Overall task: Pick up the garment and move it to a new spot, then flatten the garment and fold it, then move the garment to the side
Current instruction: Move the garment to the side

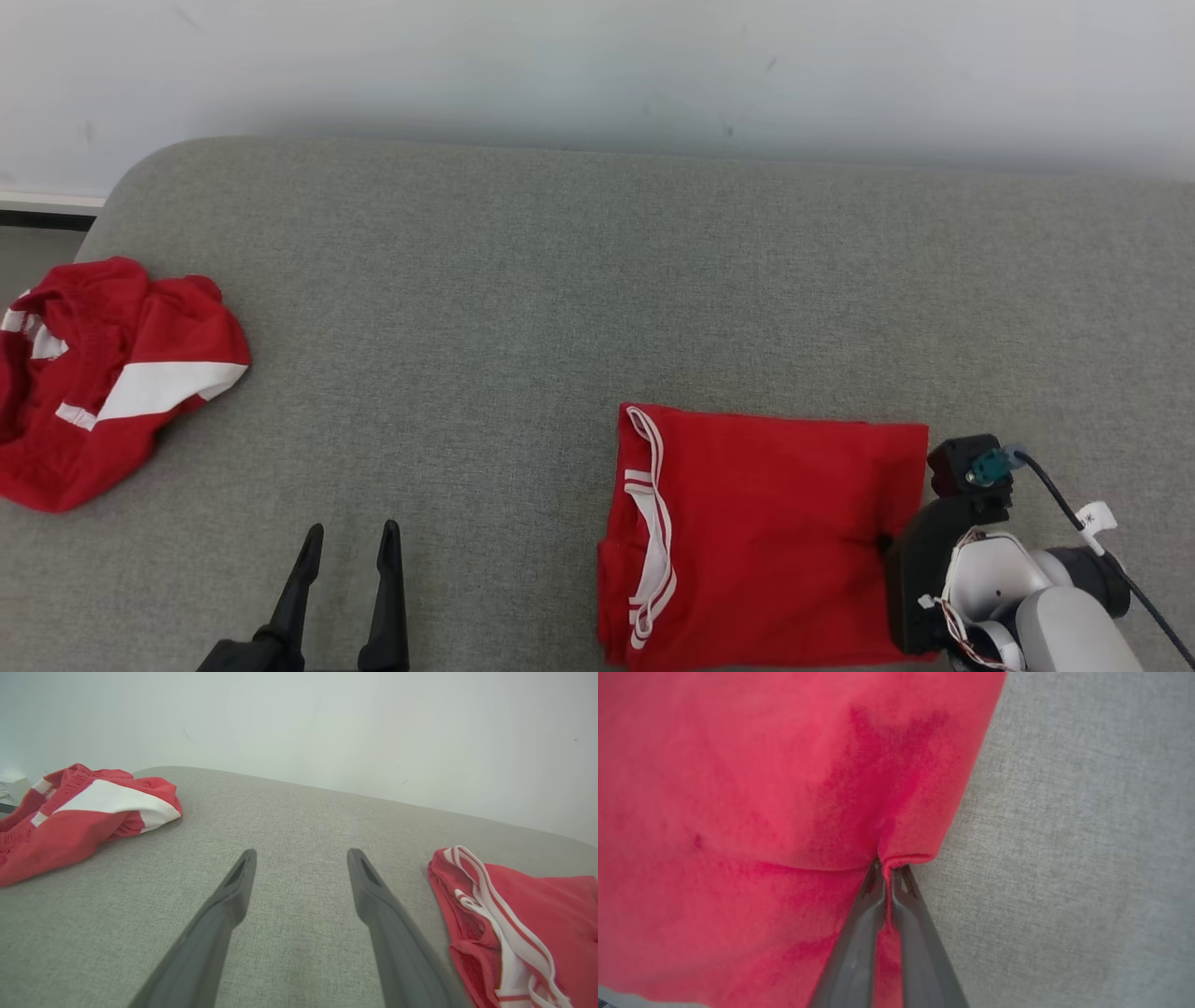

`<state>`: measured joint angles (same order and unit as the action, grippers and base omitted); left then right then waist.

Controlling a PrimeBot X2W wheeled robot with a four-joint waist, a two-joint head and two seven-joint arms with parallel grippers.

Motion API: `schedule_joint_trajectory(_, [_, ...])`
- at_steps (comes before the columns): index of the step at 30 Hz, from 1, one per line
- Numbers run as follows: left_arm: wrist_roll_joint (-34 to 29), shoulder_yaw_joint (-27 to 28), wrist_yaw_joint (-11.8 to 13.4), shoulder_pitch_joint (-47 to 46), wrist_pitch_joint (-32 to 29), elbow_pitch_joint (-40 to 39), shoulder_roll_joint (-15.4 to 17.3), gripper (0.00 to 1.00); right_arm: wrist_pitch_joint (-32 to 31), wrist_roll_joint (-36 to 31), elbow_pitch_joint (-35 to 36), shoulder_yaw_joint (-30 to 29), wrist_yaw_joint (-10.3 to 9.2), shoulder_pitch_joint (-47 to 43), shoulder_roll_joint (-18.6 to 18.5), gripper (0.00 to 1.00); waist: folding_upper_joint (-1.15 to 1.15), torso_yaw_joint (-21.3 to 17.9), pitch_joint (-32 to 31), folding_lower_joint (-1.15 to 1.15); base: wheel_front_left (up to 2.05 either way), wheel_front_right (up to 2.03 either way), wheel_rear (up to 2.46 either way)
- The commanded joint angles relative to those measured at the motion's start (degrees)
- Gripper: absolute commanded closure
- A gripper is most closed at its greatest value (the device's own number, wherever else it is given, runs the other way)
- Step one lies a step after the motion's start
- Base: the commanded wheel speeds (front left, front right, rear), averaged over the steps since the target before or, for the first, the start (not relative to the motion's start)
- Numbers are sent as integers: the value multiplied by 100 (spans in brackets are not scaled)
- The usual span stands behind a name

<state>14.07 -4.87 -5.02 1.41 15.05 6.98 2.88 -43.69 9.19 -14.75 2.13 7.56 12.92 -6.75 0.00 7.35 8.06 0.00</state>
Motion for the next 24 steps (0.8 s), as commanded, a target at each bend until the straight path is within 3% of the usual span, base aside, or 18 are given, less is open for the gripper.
schedule_joint_trajectory(1, [24,16,28,-68,17,-39,1,0,1,-20,2,48,-16,116,-146,100,0,-45,36,0,0,0,0])
schedule_joint_trajectory(11, [-73,159,93,-186,18,-283,1,0,20,235,-9,599,-16,985,-1031,100,0,-609,244,0,0,0,0])
schedule_joint_trajectory(19, [-226,113,43,-464,17,-388,0,0,169,395,-187,882,-16,1611,-2175,100,0,-1255,575,0,0,0,0])
schedule_joint_trajectory(24, [-364,28,-53,-746,17,-549,3,0,457,444,-385,854,-16,2049,-2666,100,0,-1676,972,0,0,0,0])
